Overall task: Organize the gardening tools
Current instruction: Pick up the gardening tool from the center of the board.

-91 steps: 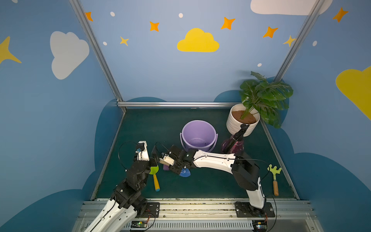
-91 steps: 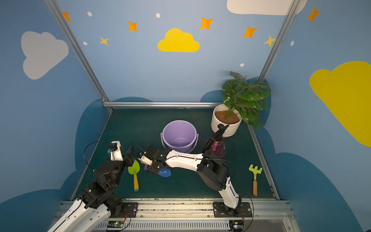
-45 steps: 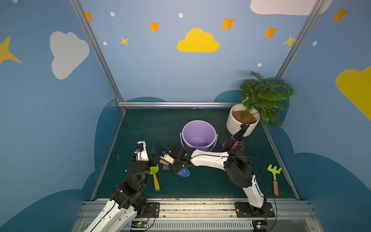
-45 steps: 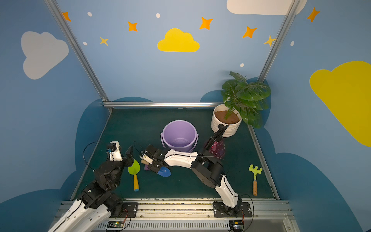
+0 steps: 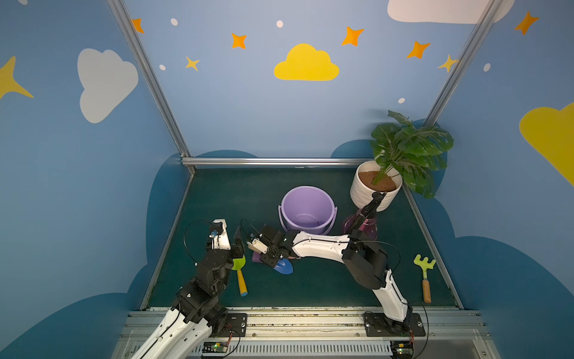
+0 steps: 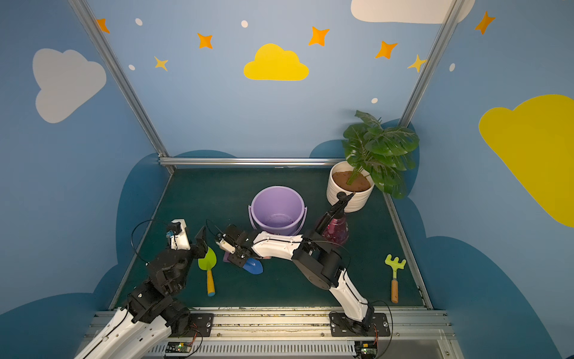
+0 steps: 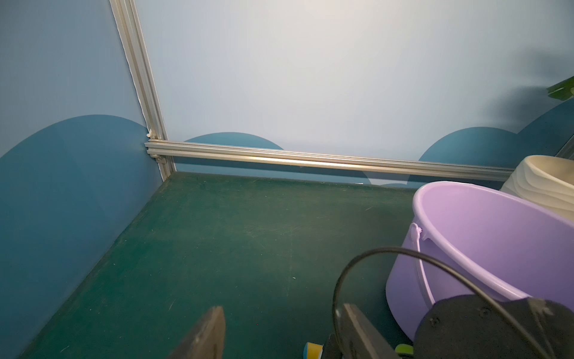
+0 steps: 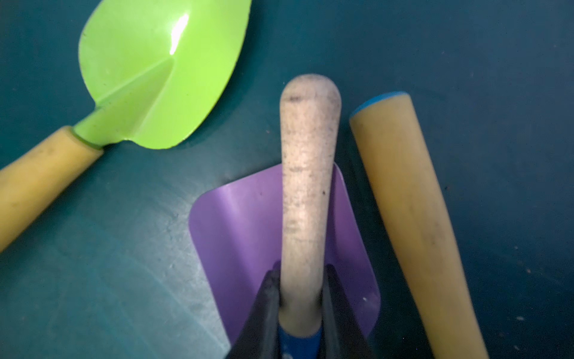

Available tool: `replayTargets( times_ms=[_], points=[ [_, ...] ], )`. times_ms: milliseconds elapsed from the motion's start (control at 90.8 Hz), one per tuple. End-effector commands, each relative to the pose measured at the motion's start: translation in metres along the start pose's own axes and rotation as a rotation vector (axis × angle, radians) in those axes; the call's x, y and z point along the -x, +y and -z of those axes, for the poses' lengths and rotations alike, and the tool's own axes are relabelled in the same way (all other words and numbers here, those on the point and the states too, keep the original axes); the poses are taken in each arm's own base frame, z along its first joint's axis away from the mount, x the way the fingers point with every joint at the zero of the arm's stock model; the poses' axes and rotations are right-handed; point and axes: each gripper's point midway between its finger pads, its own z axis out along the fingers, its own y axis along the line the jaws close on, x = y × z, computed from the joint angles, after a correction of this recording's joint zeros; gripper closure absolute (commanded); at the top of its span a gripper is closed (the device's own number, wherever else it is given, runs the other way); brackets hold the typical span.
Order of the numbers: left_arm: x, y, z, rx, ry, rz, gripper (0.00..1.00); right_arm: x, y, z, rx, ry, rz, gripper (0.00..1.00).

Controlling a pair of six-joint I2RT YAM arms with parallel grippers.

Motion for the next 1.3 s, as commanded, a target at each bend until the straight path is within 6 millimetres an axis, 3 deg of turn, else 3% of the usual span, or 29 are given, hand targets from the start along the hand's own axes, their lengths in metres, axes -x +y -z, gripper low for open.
replayTargets(
  times_ms=[0,275,507,716,969,1288],
  points=[
    [0.008,-0.002,0.001,-0.011,-0.034,0.014,0.37,0.014,-0.005,0.023,0.005,-0.039,-0.04,0.87],
    [0.012,-0.012,0.001,-0.07,-0.038,0.014,0.36,0.013,-0.009,0.089,0.044,-0.109,-0.101,0.92],
    [0.014,-0.029,0.0,-0.152,-0.03,0.007,0.34,-0.021,-0.01,0.127,0.055,-0.106,-0.1,0.93],
    [0.022,-0.056,0.005,-0.299,-0.017,0.023,0.33,-0.04,-0.014,0.167,0.017,-0.162,-0.047,0.92],
    [0.043,-0.103,0.029,-0.585,0.013,0.044,0.32,-0.048,-0.023,0.2,-0.049,-0.22,0.023,0.94],
    [0.056,-0.135,0.059,-0.821,0.091,0.15,0.31,-0.041,-0.016,0.237,-0.038,-0.353,0.105,0.92]
  ],
)
